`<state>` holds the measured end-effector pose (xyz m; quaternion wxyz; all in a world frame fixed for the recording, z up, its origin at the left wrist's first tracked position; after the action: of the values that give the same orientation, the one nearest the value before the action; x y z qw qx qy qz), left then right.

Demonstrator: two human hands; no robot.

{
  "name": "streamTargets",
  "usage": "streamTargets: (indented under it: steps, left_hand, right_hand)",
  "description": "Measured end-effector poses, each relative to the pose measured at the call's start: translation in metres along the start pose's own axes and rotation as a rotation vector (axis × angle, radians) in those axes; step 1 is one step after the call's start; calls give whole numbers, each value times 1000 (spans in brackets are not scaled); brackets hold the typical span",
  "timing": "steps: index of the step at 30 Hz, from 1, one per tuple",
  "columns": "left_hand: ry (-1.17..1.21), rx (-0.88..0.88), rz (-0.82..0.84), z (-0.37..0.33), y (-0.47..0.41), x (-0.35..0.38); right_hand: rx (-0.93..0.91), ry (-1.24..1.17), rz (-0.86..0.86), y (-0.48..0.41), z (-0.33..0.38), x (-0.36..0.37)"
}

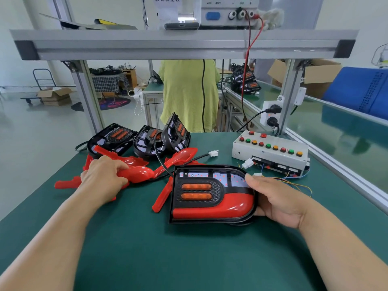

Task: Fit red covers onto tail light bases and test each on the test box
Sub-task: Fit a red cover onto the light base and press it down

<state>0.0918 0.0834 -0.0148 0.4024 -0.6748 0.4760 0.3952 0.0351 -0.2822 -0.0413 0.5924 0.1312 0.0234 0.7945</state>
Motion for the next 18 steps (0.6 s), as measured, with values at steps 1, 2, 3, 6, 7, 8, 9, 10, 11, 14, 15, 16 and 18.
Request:
streamTargets:
  steps: [1, 2, 3, 6, 7, 8, 9, 10, 11, 14, 15, 16, 18]
  left_hand:
    - [27, 5, -28, -1, 1, -1]
    - [57, 9, -53, -2, 2, -3]
    - [92, 12, -69, -2, 3, -3]
    - [204, 23, -80, -5, 5, -1]
    - [234, 26, -82, -5, 5, 0]
    - [264, 30, -80, -5, 5, 1]
    - [298, 33, -72, -5, 4, 2]
    - [336, 36, -64, -5, 3, 4]
    - [370, 40, -60, -5, 2, 5]
    - [435, 68, -105, -9, 3, 7]
    - [453, 77, -132, -10, 4, 6]
    - [470, 80, -154, -11, 6, 5]
    - [497, 71, -166, -11, 6, 5]
  right_hand:
    - [4, -8, -11, -1, 0, -1]
    - [5, -17, -18, -2, -1, -1]
    - [5, -24, -22, -2, -1, -2]
    - [-1, -27, -26, -3, -2, -3]
    - [-2, -28, -26, -3, -3, -4]
    - [-3, -27, -27, -4, -3, -4]
    - [-5, -24, -27, -4, -3, -5]
    - [-6, -21, -26, -5, -4, -5]
    - [-8, -22, -26, -5, -4, -5]
    - [-19, -42, -25, -6, -4, -4]
    - [-25, -44, -27, -6, -5, -4]
    - [-30, -46, -32, -6, -5, -3]
    - [-37, -60, -40, -6, -5, -1]
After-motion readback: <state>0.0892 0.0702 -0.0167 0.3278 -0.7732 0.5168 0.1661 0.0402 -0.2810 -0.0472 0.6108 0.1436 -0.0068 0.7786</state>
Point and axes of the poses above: each hand's wrist, its own y-axis away from the middle knuckle, its own x-axis out of the palm, z = x × y, the point moved 2 cm from there along -y, towards the middle knuckle, and after that the axes turned 1 degree about -x, right-handed, at the moved point
